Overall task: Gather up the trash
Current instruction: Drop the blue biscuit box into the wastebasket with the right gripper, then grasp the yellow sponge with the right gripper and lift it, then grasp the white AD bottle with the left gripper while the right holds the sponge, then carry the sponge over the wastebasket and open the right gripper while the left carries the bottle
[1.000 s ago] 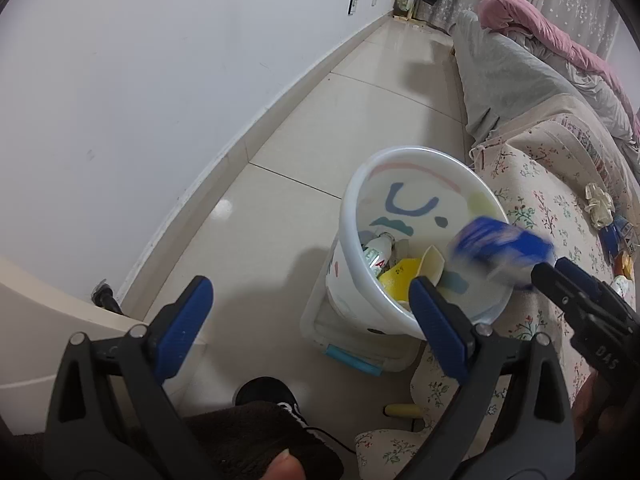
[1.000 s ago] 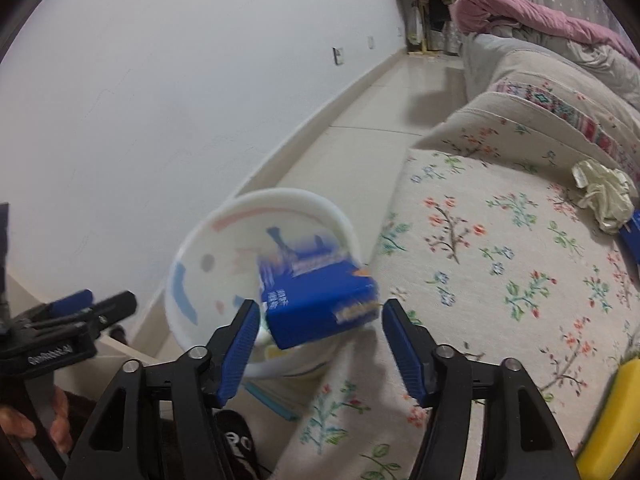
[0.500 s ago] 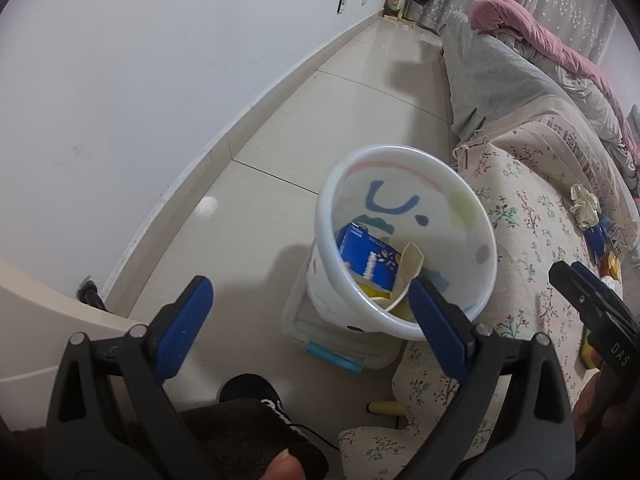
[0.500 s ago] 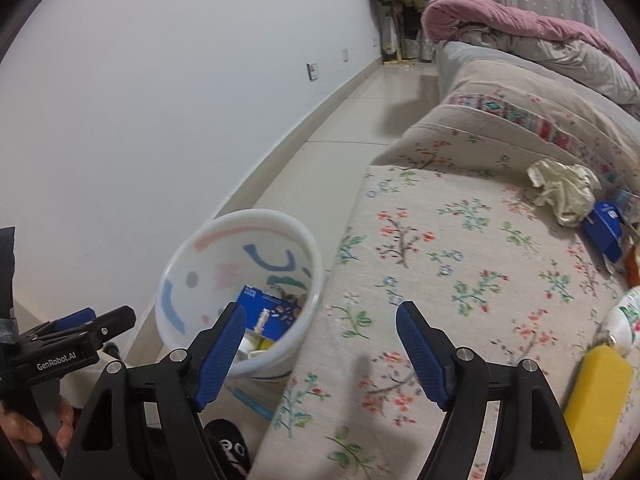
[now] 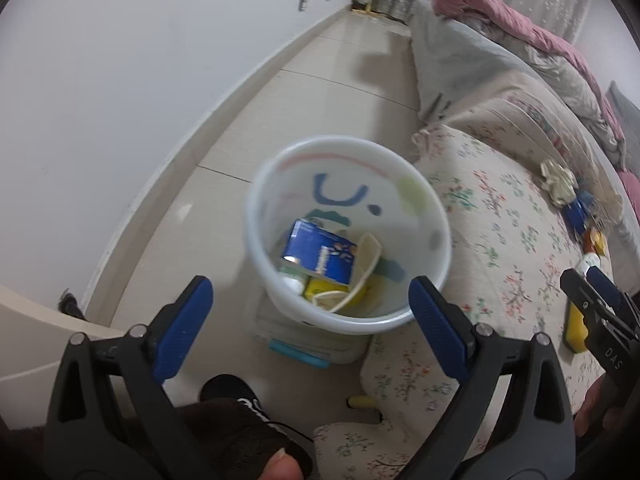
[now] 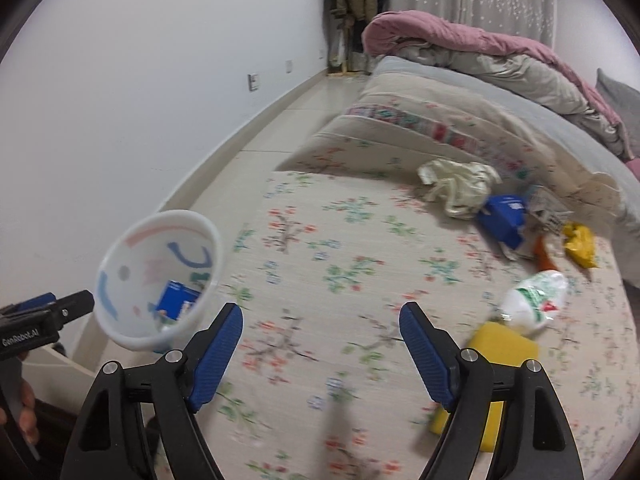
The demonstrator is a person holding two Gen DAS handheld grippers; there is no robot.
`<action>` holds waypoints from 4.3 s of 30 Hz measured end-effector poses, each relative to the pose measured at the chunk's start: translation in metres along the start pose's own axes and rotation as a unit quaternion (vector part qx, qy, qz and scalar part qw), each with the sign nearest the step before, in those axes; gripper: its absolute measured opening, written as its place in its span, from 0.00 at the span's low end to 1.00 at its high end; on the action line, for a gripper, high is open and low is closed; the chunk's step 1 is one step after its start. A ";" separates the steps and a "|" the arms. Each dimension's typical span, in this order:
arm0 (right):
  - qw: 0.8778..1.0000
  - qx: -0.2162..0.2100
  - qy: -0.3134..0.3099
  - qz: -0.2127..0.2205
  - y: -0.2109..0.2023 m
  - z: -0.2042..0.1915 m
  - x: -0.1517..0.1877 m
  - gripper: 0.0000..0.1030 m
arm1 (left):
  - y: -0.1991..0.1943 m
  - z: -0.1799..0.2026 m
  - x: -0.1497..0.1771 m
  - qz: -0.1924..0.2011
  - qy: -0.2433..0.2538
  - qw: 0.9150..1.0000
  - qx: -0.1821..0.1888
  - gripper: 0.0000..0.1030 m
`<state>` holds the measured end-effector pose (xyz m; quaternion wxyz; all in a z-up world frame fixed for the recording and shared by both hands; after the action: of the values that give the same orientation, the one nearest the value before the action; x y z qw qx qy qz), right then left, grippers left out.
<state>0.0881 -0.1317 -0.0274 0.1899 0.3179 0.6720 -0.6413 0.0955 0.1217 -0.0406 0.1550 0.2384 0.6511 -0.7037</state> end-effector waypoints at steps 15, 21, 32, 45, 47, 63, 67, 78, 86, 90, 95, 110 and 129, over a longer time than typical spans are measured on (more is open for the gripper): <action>0.997 0.074 0.028 -0.004 -0.007 0.067 0.018 0.80 | 0.003 0.062 -0.007 -0.004 0.049 0.998 0.032 0.97; 0.996 0.072 0.051 -0.024 0.001 0.087 0.029 0.80 | 0.006 0.081 -0.009 -0.008 0.065 0.997 0.039 0.97; 0.993 0.088 0.076 -0.005 -0.008 0.106 0.028 0.80 | 0.011 0.107 -0.010 -0.015 0.091 0.995 0.044 0.97; 0.995 0.055 0.079 -0.028 -0.001 0.110 0.032 0.56 | 0.016 0.122 -0.009 -0.023 0.106 0.993 0.042 0.97; 0.995 0.052 0.076 -0.024 -0.004 0.109 0.031 0.52 | 0.017 0.125 -0.009 -0.024 0.109 0.993 0.043 0.97; 0.977 0.069 0.193 0.053 -0.066 0.200 0.005 0.50 | 0.020 0.215 -0.030 -0.016 0.198 0.976 0.092 0.97; 0.965 0.092 0.240 0.049 -0.066 0.237 0.011 0.51 | 0.021 0.254 -0.032 -0.014 0.238 0.965 0.113 0.97; 0.946 0.093 0.307 0.037 -0.058 0.284 0.022 0.51 | 0.039 0.343 -0.041 -0.030 0.319 0.937 0.136 0.91; 0.943 0.093 0.318 0.027 -0.048 0.296 0.023 0.51 | 0.056 0.382 -0.048 -0.047 0.336 0.922 0.186 0.72; 0.942 0.093 0.321 0.020 -0.045 0.299 0.025 0.51 | 0.064 0.395 -0.047 -0.050 0.349 0.916 0.192 0.61; 0.942 0.097 0.321 0.017 -0.043 0.300 0.025 0.51 | 0.064 0.394 -0.045 -0.036 0.347 0.916 0.197 0.50; 0.953 0.086 0.289 0.015 -0.039 0.270 0.018 0.51 | 0.040 0.330 -0.037 -0.013 0.300 0.935 0.190 0.49; 0.976 0.046 0.211 -0.002 -0.021 0.183 0.004 0.51 | 0.012 0.218 -0.025 0.009 0.196 0.969 0.152 0.49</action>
<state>0.0430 -0.3103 -0.0337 0.0281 0.4532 0.6673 -0.5903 0.0937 -0.0973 -0.0290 -0.0073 0.3985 0.5517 -0.7326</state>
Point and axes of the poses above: each gripper's, at about its wrist camera, not at the fingertips, and y roughly the way its jaws point, z to its right, x to its underside, the point moved 1 cm from there along y, roughly the way its jaws point, and after that the axes turned 11 degrees about y, right-handed, at the moved point
